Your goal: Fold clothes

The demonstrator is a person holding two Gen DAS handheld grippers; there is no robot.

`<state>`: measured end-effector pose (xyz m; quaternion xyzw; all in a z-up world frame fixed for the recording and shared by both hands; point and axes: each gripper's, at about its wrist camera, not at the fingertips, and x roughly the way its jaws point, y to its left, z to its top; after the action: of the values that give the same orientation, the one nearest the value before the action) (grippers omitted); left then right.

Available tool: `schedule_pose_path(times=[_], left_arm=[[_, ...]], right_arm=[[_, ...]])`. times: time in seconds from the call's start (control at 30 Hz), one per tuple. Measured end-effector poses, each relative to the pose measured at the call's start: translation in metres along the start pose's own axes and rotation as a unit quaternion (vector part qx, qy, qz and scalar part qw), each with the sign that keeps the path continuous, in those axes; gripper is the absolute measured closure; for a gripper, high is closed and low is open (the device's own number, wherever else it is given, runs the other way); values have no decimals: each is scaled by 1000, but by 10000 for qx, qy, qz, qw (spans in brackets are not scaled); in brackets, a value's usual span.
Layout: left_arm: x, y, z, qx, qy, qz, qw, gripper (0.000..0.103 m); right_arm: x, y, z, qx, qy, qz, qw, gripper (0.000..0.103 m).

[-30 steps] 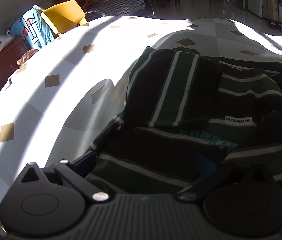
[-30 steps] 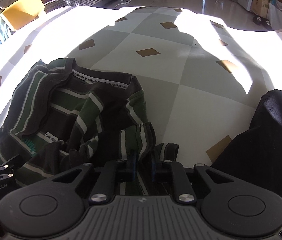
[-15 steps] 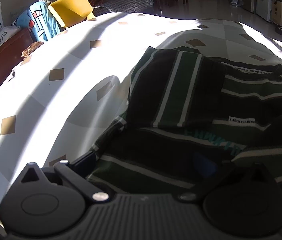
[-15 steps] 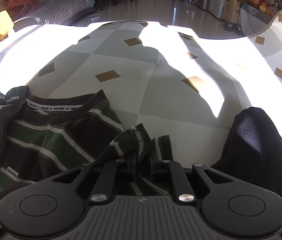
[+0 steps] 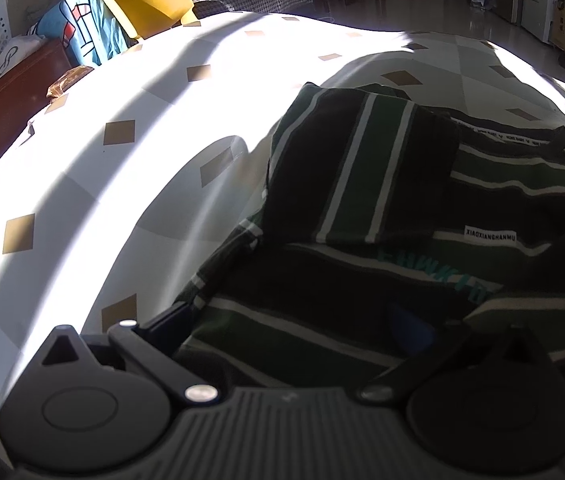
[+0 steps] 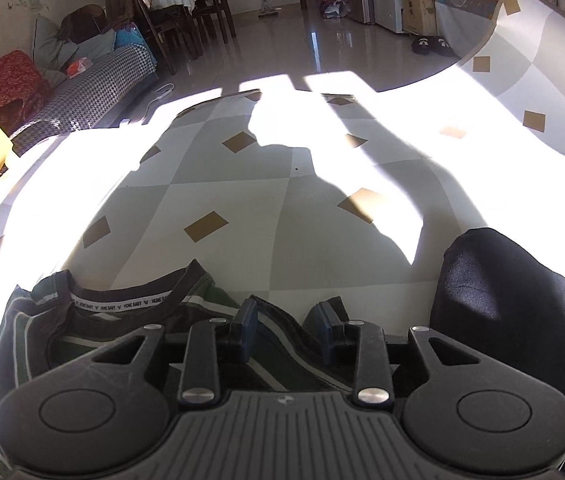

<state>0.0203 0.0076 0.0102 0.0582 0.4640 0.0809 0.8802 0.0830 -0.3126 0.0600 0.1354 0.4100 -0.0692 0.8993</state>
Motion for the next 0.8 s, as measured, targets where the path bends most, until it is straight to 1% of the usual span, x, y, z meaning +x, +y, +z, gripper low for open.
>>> schedule_pose_path(times=[0.2, 0.3, 0.37, 0.47, 0.63, 0.8], left_arm=[[-6, 0, -4, 84, 53, 66, 9999, 0], [-9, -1, -7, 143, 51, 81, 9999, 0], [-11, -2, -10, 198, 31, 102, 9997, 0], [-14, -4, -13, 267, 14, 123, 9996, 0], [-19, -4, -18, 333, 1, 129, 9994, 0], [-23, -5, -23, 405, -9, 120, 9991, 0]], right_arm=[[-10, 2, -2, 136, 213, 636, 9977, 70], [-12, 3, -7, 183, 255, 865, 9958, 70], [-9, 4, -10, 172, 298, 883, 9955, 70], [-3, 6, -13, 189, 411, 799, 9958, 70], [5, 2, -16, 502, 571, 961, 9925, 70], [10, 4, -17, 604, 666, 979, 9911, 70]])
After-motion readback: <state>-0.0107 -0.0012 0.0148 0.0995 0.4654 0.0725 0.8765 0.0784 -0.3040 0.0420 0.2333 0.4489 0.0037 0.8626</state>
